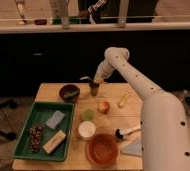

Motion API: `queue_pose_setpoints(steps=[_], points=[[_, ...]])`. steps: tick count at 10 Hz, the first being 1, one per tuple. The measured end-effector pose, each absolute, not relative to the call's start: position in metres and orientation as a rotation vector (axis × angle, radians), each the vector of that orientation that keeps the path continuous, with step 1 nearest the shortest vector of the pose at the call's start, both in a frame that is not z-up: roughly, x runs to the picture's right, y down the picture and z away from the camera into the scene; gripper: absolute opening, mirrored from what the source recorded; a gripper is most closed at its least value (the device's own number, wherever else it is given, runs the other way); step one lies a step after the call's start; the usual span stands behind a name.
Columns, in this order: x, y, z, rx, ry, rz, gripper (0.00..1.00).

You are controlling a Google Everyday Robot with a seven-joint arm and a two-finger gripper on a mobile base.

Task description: Place fork in metal cup

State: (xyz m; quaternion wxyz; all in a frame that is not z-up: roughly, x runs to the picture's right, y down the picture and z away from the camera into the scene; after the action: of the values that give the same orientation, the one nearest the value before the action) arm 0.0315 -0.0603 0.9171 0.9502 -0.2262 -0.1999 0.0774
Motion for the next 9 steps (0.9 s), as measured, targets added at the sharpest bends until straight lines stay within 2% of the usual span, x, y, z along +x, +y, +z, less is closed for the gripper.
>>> queue_pose_setpoints(steps=[9], points=[[0.019,-0.074,0.894,-0.423,-0.58,0.177,0.04]])
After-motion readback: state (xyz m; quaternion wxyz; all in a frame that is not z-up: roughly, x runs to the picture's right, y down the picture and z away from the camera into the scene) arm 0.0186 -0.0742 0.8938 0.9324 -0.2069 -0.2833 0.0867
